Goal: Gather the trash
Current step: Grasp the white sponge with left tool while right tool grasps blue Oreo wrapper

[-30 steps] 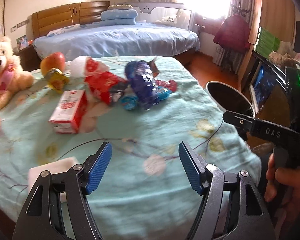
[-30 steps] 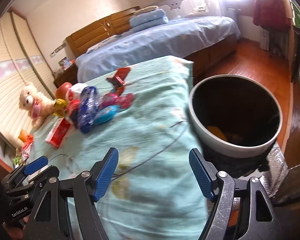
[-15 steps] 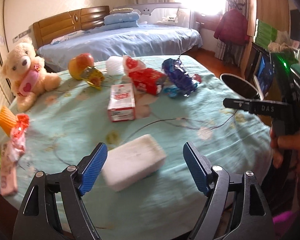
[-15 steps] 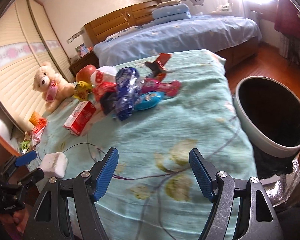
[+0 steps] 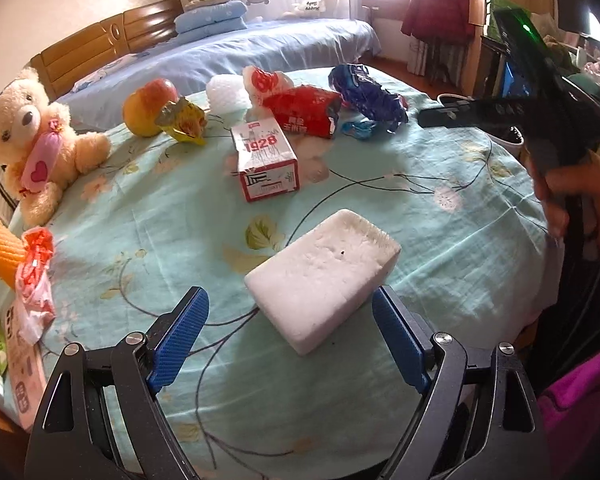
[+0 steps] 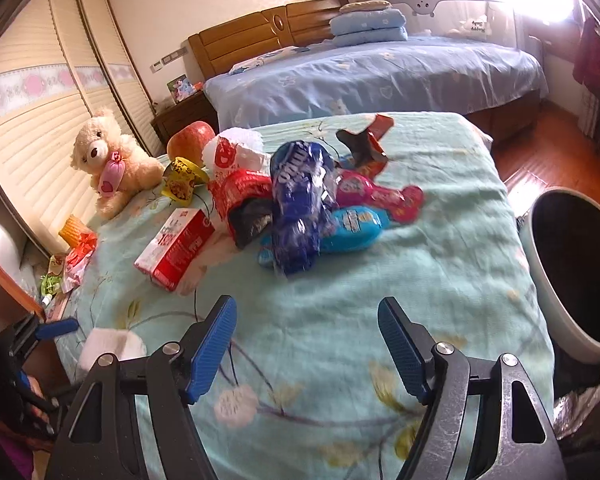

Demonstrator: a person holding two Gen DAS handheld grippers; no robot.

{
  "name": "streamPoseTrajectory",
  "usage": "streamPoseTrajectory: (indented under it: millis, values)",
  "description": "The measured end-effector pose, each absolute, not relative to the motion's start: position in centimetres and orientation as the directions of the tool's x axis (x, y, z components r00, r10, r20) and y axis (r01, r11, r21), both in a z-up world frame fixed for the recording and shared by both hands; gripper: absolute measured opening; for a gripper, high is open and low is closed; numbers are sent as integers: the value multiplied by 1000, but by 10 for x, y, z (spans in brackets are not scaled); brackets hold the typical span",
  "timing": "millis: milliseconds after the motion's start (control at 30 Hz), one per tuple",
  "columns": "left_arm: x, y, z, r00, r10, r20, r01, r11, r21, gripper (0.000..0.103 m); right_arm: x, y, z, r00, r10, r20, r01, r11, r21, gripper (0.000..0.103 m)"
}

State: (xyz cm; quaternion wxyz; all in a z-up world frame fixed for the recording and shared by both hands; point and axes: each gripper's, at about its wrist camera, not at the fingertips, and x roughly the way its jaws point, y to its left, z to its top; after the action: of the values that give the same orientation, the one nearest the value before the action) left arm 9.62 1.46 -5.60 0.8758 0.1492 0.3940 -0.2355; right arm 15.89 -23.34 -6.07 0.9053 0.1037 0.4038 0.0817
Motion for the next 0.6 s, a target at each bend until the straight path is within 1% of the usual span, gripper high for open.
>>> streamPoseTrajectory:
  millis: [33,67,100,200,267,333,400,533,600]
  values:
    - [97,13,-57,576,-307,-758,533,844,64,82,163,-233,-60,662,230,-713,-65,966,251,75]
    - [98,12,-57,576,-316,-754,533,844,54,67,167,-232,-61,664,228,-712,-65,966,248,74]
    - [101,9,-58,562,-333,-758,534,845,25,62,172,-231,-61,664,225,-713,-65,967,245,74]
    - [105,5,-56,590,-340,-732,496,868,-4,60,187,-228,-63,667,221,-712,-66,969,239,73]
    - [109,4,-52,606,-349,-715,460,887,-43,59,195,-226,-66,663,216,-717,-66,971,232,66]
    - [114,4,-49,620,-352,-701,421,903,-82,57,202,-225,-70,654,210,-727,-63,972,224,44]
    - [117,3,-47,630,-351,-693,394,913,-104,56,203,-227,-74,647,213,-732,-62,972,228,27]
    - [120,-2,-47,615,-404,-678,377,905,-197,52,194,-228,-70,660,218,-719,-80,972,222,22]
    - [117,-15,-46,617,-409,-673,397,899,-183,49,187,-230,-68,664,232,-711,-87,968,235,21]
